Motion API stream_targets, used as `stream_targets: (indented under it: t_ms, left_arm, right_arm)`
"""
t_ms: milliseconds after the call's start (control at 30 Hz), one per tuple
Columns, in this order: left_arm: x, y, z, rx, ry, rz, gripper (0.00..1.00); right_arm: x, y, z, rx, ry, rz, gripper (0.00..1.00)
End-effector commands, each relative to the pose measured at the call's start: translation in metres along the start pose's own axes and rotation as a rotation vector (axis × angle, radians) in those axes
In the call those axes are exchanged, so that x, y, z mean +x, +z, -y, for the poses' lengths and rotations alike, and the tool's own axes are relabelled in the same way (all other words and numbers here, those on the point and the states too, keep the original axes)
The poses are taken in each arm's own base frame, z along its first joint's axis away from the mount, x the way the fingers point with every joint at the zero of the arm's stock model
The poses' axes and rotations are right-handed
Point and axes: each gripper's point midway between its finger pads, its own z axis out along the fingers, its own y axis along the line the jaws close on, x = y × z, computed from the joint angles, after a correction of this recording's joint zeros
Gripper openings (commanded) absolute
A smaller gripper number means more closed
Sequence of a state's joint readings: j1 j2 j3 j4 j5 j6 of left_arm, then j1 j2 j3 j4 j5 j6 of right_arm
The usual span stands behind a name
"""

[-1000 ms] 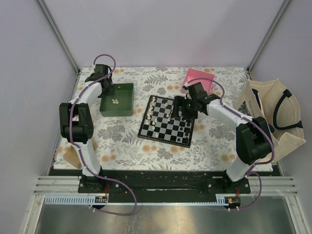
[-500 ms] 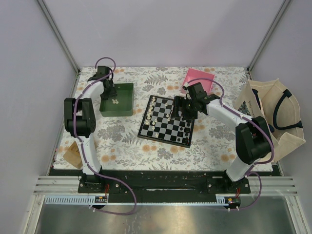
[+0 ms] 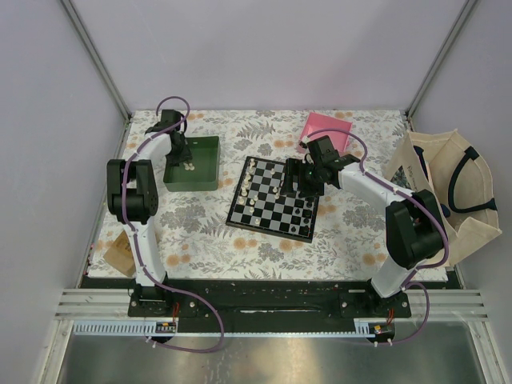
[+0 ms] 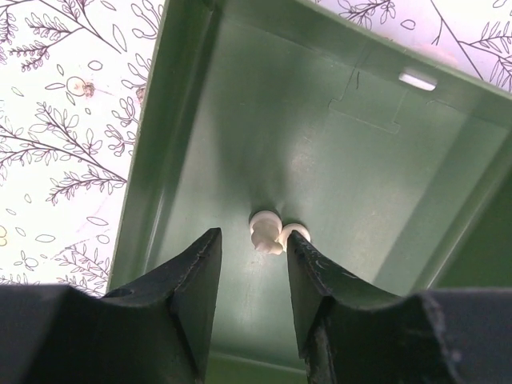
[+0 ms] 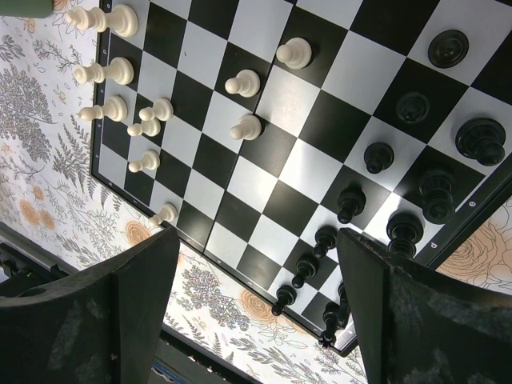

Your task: Set up the chess pieces on the board

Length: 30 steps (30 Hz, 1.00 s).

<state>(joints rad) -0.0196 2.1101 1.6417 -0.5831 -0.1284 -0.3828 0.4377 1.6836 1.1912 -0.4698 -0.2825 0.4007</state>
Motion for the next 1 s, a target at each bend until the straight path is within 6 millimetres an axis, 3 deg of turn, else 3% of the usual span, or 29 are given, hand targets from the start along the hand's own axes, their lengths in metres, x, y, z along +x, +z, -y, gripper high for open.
stream_targets:
  t_ms: [0, 967]
  left_arm:
    - [-0.0160, -0.0060, 0.0060, 0.025, -0.020, 0.036, 0.41]
    - [-0.0068, 0.0005, 0.0092, 0.047, -0.014, 0.004, 0.26]
  right_arm:
    - [-0.0137, -0.0062, -0.0089, -0.026, -0.014, 0.025, 0.89]
    - [-0.0135, -0.0055, -0.0082, -0.023, -0.014, 0.023, 0.89]
